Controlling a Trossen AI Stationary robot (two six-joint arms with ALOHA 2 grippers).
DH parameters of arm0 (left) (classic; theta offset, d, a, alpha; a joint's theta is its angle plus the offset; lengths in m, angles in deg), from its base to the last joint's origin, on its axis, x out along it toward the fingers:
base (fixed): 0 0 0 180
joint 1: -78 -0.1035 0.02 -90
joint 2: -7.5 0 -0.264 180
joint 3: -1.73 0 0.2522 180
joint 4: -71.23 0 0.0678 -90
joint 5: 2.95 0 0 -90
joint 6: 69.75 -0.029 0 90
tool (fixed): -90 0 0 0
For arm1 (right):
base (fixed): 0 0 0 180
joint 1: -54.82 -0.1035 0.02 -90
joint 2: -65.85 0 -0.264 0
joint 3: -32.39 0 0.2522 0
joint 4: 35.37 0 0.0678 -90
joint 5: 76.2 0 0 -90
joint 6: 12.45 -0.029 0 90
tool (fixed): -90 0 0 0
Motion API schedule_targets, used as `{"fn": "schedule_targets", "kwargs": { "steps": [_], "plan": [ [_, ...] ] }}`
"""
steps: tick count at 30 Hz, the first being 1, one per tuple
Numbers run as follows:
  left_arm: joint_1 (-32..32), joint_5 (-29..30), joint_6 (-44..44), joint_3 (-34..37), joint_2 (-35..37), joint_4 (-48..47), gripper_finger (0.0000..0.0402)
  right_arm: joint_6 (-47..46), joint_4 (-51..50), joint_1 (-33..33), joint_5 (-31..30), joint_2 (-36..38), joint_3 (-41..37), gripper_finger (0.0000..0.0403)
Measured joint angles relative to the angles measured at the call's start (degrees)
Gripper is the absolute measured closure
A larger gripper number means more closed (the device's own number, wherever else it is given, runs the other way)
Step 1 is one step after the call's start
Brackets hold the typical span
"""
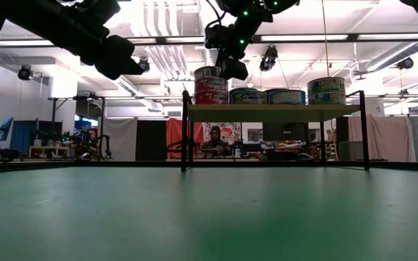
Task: Stack canned seafood by type on shelf
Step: Stack the blue/pink tuna can on top of the other blue/pink tuna can on the shelf
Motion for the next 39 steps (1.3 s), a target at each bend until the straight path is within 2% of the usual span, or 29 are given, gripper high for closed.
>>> {"fn": "schedule_targets", "kwargs": {
  "steps": [8,17,28,31,35,39],
  "plan": [
    [0.00,0.00,0.00,0.00,0.00,-0.02,0.0162,-1.15,-0.04,-0.65,-1.08,0.02,0.07,0.0092],
    [0.00,0.00,0.20,0.00,0.00,-0.27,0.0162,-1.53,-1.47,-1.03,-1.94,0.13,0.07,0.0096],
    [0.01,0.00,0.22,0.00,0.00,-0.43,0.0162,-3.59,-3.35,-1.90,-2.11,1.45,0.07,0.0083],
    [0.00,-0.60,0.24,0.00,0.00,-0.39,0.0162,-6.67,-6.65,-2.88,-1.85,2.86,0.07,0.0087],
    [0.00,-2.78,0.28,0.00,0.00,-0.09,0.0162,-15.33,-12.89,-4.69,-0.16,5.10,0.07,0.0101],
    [0.00,-4.90,0.27,-0.26,0.00,0.00,0.0162,-26.48,-19.25,-6.43,6.86,7.07,0.04,0.0122]
  ]
}}
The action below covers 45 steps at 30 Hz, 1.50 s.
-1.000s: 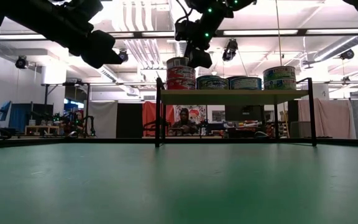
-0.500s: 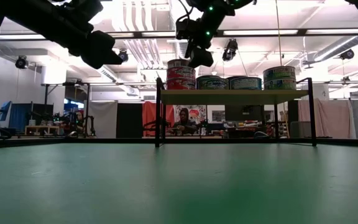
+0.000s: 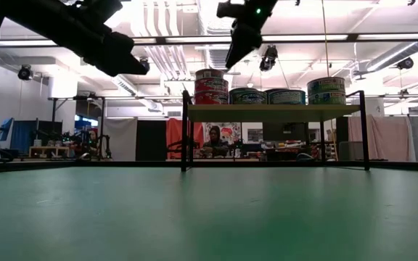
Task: Stack canned seafood by type on shelf
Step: Stack the blue/pink tuna can on top of the other blue/pink tuna can on the shelf
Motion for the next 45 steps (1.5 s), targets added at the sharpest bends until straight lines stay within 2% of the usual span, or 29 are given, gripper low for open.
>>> {"fn": "schedule_targets", "kwargs": {
  "steps": [6,9,13,19,23,27,33,38,45],
  "plan": [
    [0.07,-3.14,0.13,-1.20,0.00,0.17,0.0162,-14.60,-7.45,-4.25,13.65,0.88,-0.48,0.0163],
    [0.07,-4.74,0.16,-1.91,0.00,0.28,0.0162,-18.79,-8.87,-7.85,18.15,0.88,-2.37,0.0178],
    [0.11,-5.16,0.48,-2.68,0.00,0.11,0.0162,-21.28,-5.42,-13.36,18.92,0.97,-7.60,0.0191],
    [0.67,-5.27,3.19,-3.24,0.00,0.05,0.0162,-23.51,8.68,-21.02,18.93,1.53,-18.21,0.0198],
    [1.60,-9.93,6.13,-3.50,0.00,-0.01,0.0162,-25.64,18.49,-24.95,19.04,3.37,-25.12,0.0198],
    [2.37,-15.50,12.06,-3.48,-0.60,0.01,0.0162,-27.80,26.58,-27.25,18.88,6.78,-31.75,0.0198],
    [4.82,-15.85,22.75,-4.59,-4.42,-4.05,0.0162,-31.90,37.41,-29.19,18.83,13.15,-42.56,0.0197],
    [6.94,-19.83,34.92,-9.92,-8.36,-14.55,0.0162,-36.10,43.50,-30.58,18.48,18.44,-51.45,0.0197],
    [8.22,-30.24,57.11,-21.24,-15.94,-43.29,0.0162,-37.14,51.24,-31.35,15.68,22.58,-59.52,0.0197]
  ]
}}
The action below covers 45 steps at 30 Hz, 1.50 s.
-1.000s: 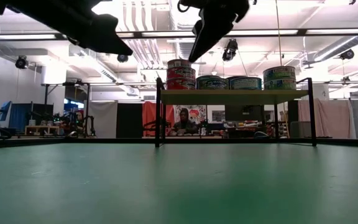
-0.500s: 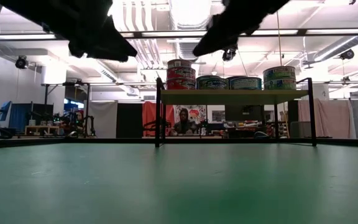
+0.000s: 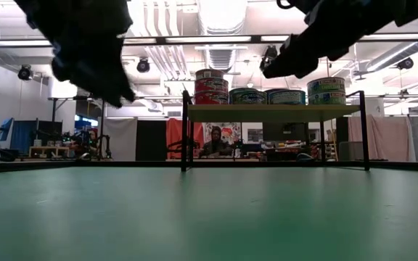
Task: Stack canned seafood by type on shelf
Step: Stack the blue/pink tuna can on top of the other blue/pink tuna can on the shelf
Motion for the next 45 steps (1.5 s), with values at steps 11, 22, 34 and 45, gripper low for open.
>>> {"fn": "schedule_targets", "kwargs": {
  "steps": [11,22,34,45],
  "plan": [
    [1.93,-17.32,18.82,-15.23,-10.24,-29.70,0.0162,1.04,2.21,-0.32,0.19,-1.11,-1.64,0.0197],
    [4.95,-31.96,29.70,-22.02,-13.61,-45.62,0.0167,1.26,1.91,-0.90,0.38,-1.56,-1.64,0.0197],
    [10.20,-41.99,39.40,-23.27,-13.34,-53.82,0.0178,2.31,1.89,-1.02,0.30,-1.59,-1.64,0.0197],
    [13.48,-46.88,44.31,-22.83,-13.32,-55.44,0.0178,-0.51,1.99,-1.99,0.17,-1.59,-3.70,0.0197]
  ]
}}
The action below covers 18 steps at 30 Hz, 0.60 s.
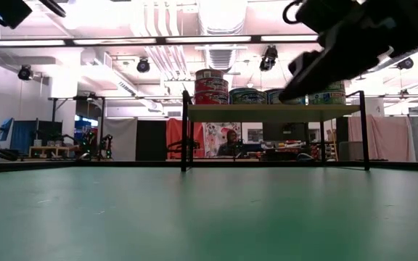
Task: Stack canned seafood by type on shelf
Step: Stack the blue/pink tuna can on top of the other blue/pink tuna can on the shelf
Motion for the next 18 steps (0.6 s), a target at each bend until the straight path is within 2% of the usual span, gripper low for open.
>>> {"fn": "schedule_targets", "kwargs": {
  "steps": [6,12,18],
  "plan": [
    [0.24,-1.09,3.41,0.00,0.02,-0.89,0.0173,-4.75,0.60,-1.73,0.00,0.00,-2.19,0.0197],
    [1.58,-2.48,6.16,0.02,0.04,-1.41,0.0149,-4.36,2.55,-2.15,0.00,0.02,-2.39,0.0197],
    [6.06,-5.13,10.64,0.06,0.36,-0.93,0.0128,-2.58,3.22,-2.13,-0.02,0.02,-2.39,0.0197]
  ]
}}
